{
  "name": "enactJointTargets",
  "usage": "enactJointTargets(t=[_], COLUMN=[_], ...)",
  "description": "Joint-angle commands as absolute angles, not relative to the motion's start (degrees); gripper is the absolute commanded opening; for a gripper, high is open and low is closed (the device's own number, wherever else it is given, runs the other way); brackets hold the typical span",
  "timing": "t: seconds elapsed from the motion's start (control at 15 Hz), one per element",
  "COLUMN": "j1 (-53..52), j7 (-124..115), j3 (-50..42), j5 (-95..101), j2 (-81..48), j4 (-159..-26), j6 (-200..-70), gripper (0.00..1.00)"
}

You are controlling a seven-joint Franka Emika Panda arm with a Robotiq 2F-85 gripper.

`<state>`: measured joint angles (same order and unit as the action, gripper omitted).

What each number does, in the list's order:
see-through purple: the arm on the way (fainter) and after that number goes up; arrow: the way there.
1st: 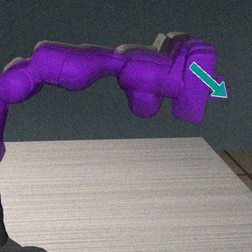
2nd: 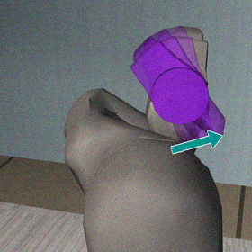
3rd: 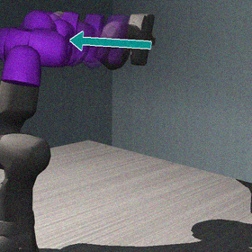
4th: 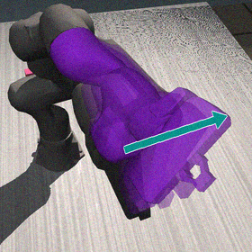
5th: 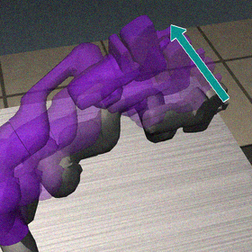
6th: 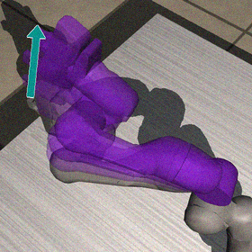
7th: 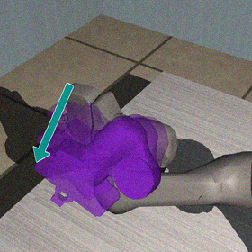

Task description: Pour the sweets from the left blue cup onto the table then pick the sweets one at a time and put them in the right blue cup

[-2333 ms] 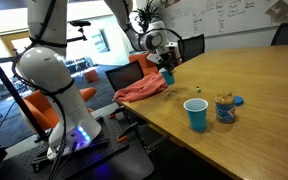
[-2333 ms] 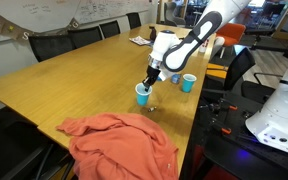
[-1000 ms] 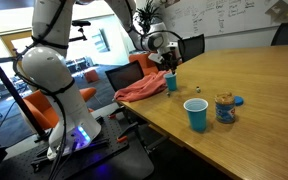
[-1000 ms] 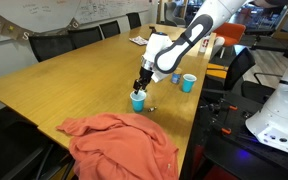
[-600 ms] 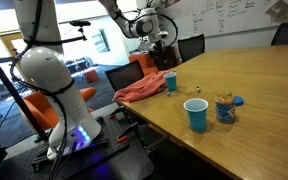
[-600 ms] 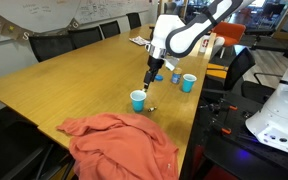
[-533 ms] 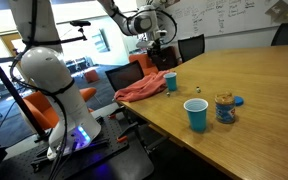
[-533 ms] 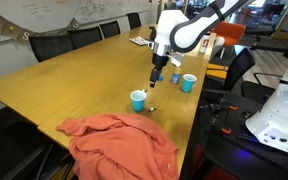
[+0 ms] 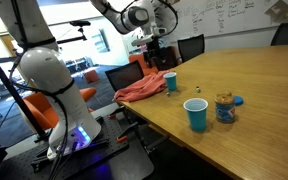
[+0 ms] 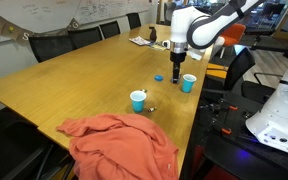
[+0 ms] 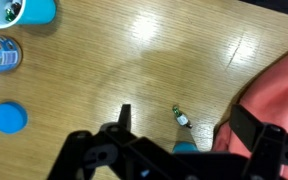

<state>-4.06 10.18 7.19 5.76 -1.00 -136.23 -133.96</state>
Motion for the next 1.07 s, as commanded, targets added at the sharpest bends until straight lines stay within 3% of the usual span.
enactJointTargets(t=[0.0, 0.4, 1.0], j1=[-4.6, -4.7, -1.6], j7=[10.2, 12.1, 27.1], j3=[6.6, 6.6, 8.7], j5=[5.8, 8.5, 9.0], j2=[-1.0, -4.6, -18.1], j4=[-136.2, -136.1, -136.9], j6=[-133.8, -135.6, -161.2], gripper=[1.0, 1.0, 1.0])
